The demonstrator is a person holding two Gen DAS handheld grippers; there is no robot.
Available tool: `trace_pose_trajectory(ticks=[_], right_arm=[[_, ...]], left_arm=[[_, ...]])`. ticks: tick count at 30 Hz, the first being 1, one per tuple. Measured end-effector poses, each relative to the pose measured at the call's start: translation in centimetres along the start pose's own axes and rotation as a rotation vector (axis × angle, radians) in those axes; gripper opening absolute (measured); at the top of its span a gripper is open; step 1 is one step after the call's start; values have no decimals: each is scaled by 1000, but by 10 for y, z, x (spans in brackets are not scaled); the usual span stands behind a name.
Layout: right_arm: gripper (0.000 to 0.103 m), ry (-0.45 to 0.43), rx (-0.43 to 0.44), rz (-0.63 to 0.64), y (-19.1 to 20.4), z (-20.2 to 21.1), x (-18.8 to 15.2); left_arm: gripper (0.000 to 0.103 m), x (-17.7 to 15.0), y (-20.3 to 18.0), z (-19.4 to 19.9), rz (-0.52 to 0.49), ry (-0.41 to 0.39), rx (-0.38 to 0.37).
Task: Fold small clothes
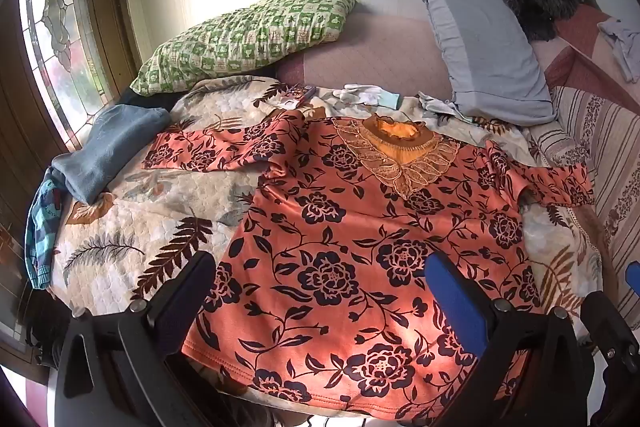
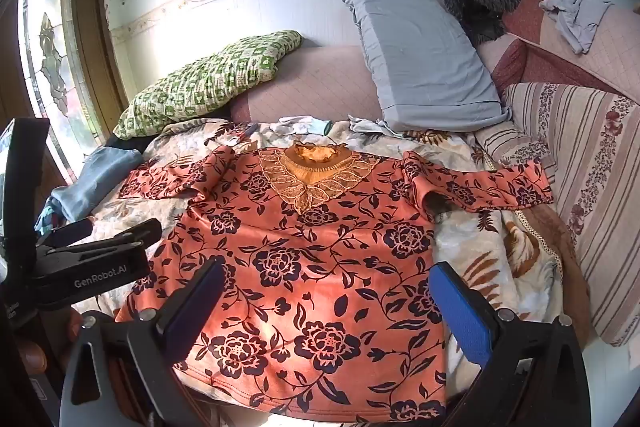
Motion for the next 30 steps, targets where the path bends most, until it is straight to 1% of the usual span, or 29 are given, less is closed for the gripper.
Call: trace_pose_trajectory(ticks=[12,15,18,19,21,24,26,28,30], right_arm=[[103,-1,0,0,0,0,0],[103,2,-3,1,0,-1,0],[103,46,19,4,-9,-8,-4],[103,77,28,-14,-20,-14,-6],[103,131,39,-90,-50,-26,-6],[103,232,55,-324,-122,-56,-11],[103,285,60,-473,-166,-77,-16],[103,316,69,-629,-209,-94,-25],[103,312,129,-782,-244,-107,-30]], left_arm=[[103,1,-1,0,0,-1,0],[103,-1,3,-3,3,13,-12],[103,-16,23,-19,14,50,-38],[103,-19,32,-29,29,74,-36],[103,-32,58,-53,83,145,-30],[103,-53,93,-87,163,246,-6],[103,-62,109,-101,186,268,7],[103,-69,120,-111,195,293,15],[103,-72,128,-117,221,299,-13]])
Point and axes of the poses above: each gripper's, at about its wrist camera, not at the fingertips, and z roughly against the way its jaws point, y to its left, x to its top, the point moved 1 cm from there along -z, roughly the way its jaws point, and after that the axes turned 9 degrees about -z, right-handed, at the moved point
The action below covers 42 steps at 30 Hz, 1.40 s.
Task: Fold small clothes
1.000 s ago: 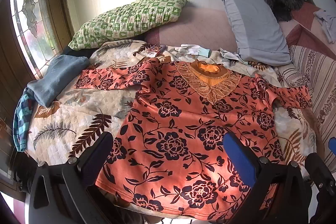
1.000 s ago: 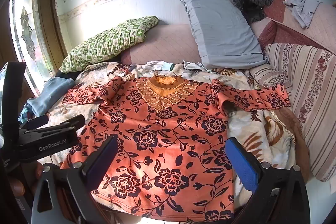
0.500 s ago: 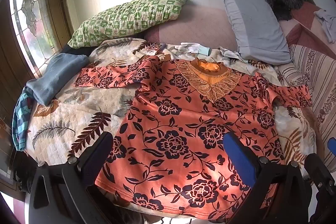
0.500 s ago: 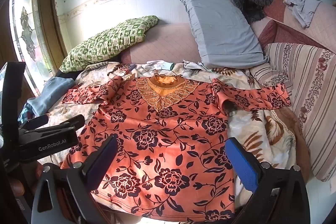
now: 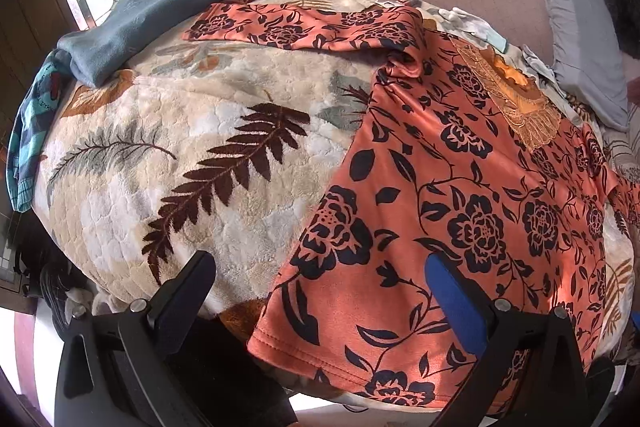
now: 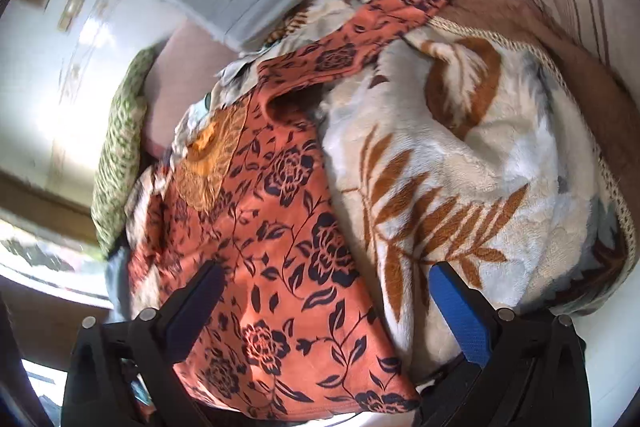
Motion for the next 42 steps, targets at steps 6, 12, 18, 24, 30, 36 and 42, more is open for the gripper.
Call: trace_pose_trajectory(ticks=[6,12,18,24,30,36,42], right_arm=[[103,-152,196,-268,-31,-7,86],[103,-408,109,-304,-38,-28,194],[103,-254,96,-397,-60,-83,263],[88,-278,72,-415,-63,-99,288],[6,-311,0,-320,-30,-97,303],[6,-314,175,62,133,-79,260],[6,-173,399,330,300,-126,148]], left_arm=[[103,16,1,4,86,-110,-101],[103,40,-33,8,-20,-250,-202],[103,56,-60,-14,-73,-236,-319],[103,56,-58,-41,-42,-142,-353],[103,45,-35,-44,21,-136,-359],[103,46,-15,-37,86,-173,-339],[103,45,6,-23,110,-215,-307]])
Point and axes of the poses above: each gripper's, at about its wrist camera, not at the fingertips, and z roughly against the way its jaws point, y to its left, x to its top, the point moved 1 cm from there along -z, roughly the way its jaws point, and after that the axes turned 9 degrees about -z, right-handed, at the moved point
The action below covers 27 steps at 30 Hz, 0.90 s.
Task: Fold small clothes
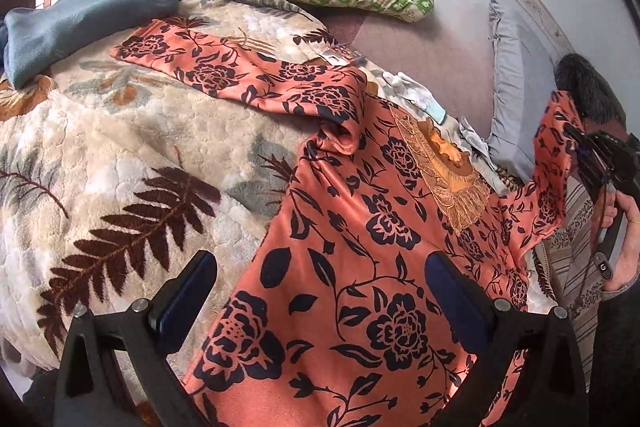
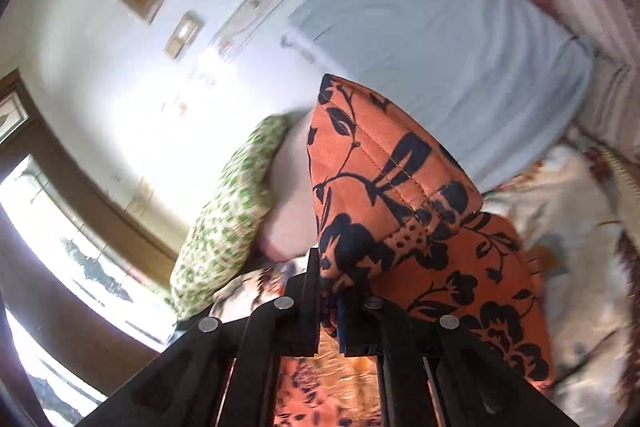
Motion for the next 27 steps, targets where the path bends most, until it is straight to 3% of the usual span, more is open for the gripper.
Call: trace_pose_trajectory(ticks=[3,4,5,6,7,9,11,14,17,20,21,23,27], right_arm=[[10,136,20,-14,25,-74,-58],[18,210,8,-33,22,-102,-81],[51,303,-14,-36,16,-132,-106],[73,404,-61,-31,8,-153,-138],[84,487,-111,-34,-4,-170,-163],[84,533,-110,-69,-22,-170,-189],[84,474,-73,-80,-31,-149,-180],[84,412,-128,35,-32,-117,-161],[89,317,-238,138,-45,-92,-139],[91,337,-406,36,-96,-103,-127],[91,355,-380,-3,-113,-103,-129],[92,300,-308,30,-115,-92,-129],[94,315,-319,117,-112,-90,-135]], left_arm=[[103,5,14,8,21,-26,31],[103,8,19,8,27,-31,42],[103,11,24,9,34,-36,53],[103,14,29,9,41,-41,63],[103,18,34,9,47,-45,70],[103,27,44,7,57,-63,83],[103,40,53,-2,67,-64,92],[103,67,72,-22,108,-68,102],[103,98,98,-50,201,-50,76],[103,123,130,-78,326,-32,20],[103,129,142,-83,378,-38,6],[103,136,168,-91,493,-58,-1],[102,141,217,-100,693,-110,1]])
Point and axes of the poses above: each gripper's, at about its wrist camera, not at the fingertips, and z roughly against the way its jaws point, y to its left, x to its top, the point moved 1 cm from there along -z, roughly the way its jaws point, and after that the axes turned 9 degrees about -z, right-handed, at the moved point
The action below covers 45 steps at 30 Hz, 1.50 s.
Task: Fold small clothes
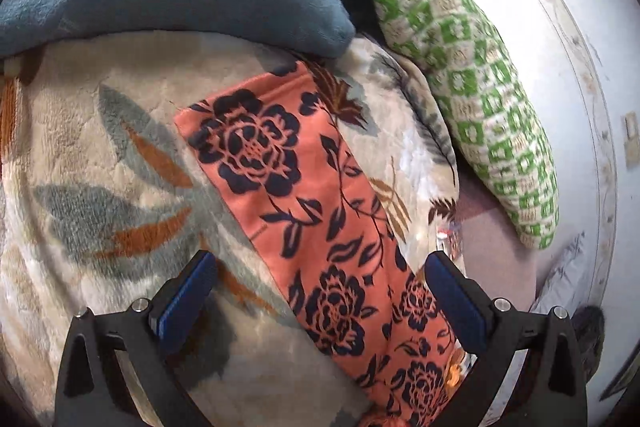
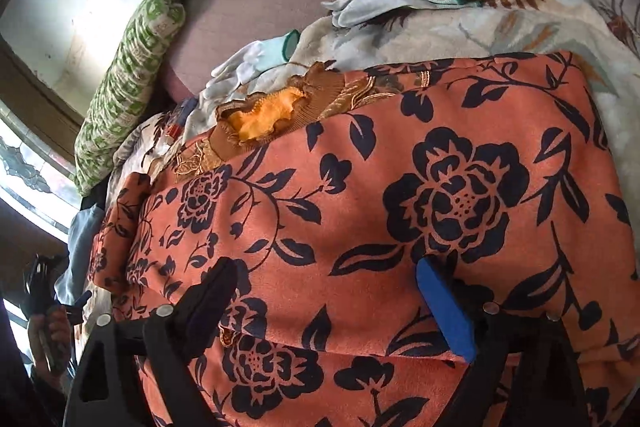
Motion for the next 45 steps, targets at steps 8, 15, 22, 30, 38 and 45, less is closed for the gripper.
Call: trace_pose_trajectory(ticks=[8,15,22,30,38,45], right_arm=[[100,-19,-15,19,6,-5,-3],[101,1,-27,35,10,-8,-2],[100,-16,67,-111,-2,14,5],[100,-150,121,-154,-33,102,-12],[100,-142,102,-297,-99,139,-20],[100,-91,183,-311,-78,110,8]], left_arm=[[39,32,14,-17,65,21,40],[5,28,-41,0,-197,-43,173],[5,-86,-266,77,-818,-179,-146],[10,-312,-399,16,-1158,138,-459],[64,-374,-326,-44,-1192,517,-253],[91,-238,-287,1,-1189,85,10]])
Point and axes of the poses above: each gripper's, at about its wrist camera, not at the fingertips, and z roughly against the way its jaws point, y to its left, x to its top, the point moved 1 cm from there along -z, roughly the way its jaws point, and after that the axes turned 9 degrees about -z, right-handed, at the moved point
